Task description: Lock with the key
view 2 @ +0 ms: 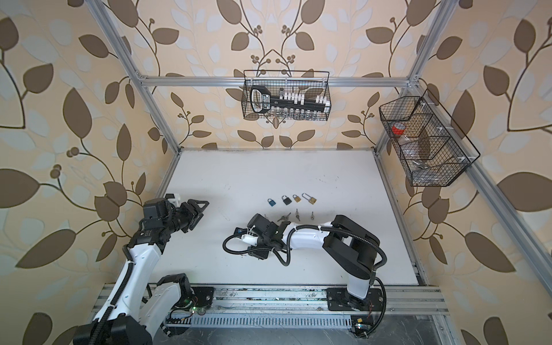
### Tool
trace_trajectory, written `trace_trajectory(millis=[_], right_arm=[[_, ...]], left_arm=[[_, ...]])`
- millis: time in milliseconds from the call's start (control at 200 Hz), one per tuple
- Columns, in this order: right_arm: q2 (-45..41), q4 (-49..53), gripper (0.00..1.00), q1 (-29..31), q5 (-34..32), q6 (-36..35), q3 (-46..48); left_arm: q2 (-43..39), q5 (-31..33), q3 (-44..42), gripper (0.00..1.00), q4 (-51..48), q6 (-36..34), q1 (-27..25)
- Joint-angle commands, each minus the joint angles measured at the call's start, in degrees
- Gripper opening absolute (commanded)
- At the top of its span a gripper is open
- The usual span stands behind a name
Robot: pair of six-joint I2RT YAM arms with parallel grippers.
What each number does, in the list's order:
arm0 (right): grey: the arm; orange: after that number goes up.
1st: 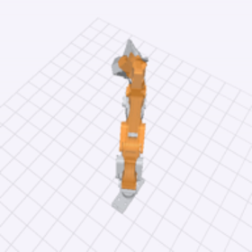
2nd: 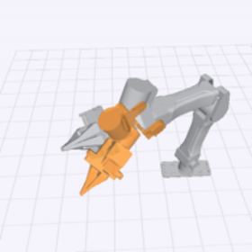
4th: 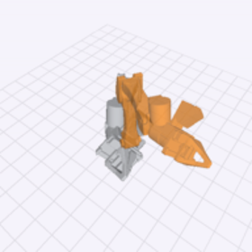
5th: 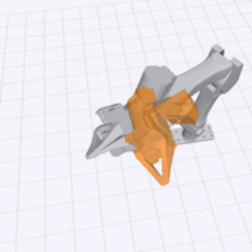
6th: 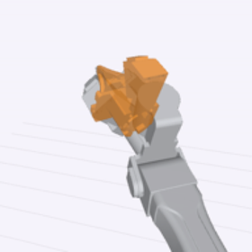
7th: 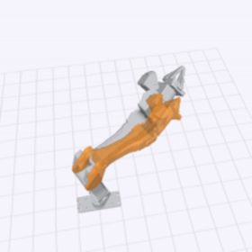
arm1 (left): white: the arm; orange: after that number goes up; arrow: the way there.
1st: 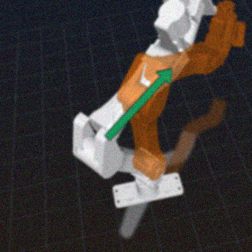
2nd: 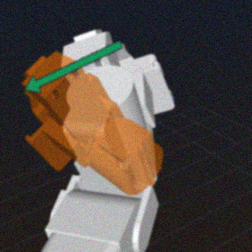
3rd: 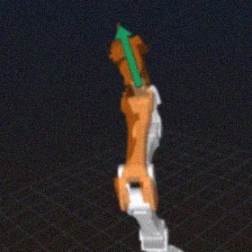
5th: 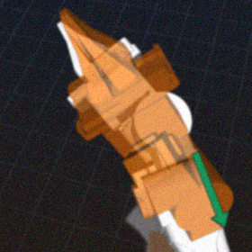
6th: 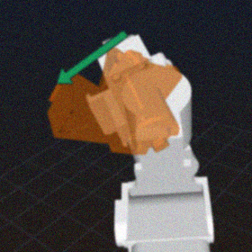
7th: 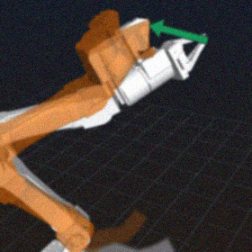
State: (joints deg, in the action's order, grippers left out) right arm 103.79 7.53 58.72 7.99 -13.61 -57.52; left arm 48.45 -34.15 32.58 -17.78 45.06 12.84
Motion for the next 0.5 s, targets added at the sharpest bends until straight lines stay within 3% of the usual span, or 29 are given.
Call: trace_trajectory(millis=[0,220,495], right_arm=[[2.1,1.5,0.58,0.1,0.6,-1.9,-2.1],[4.3,3.0,0.57,0.1,1.2,-2.5,-3.8],[5.8,4.4,0.48,0.1,1.3,-2.7,-4.5]], left_arm=[[-0.9,-1.4,-0.2,0.65,0.3,-0.4,0.5],[-0.7,-1.6,0.3,0.65,0.0,-1.2,0.5],[-0.9,-1.7,0.3,0.66,-0.3,-1.6,0.5]])
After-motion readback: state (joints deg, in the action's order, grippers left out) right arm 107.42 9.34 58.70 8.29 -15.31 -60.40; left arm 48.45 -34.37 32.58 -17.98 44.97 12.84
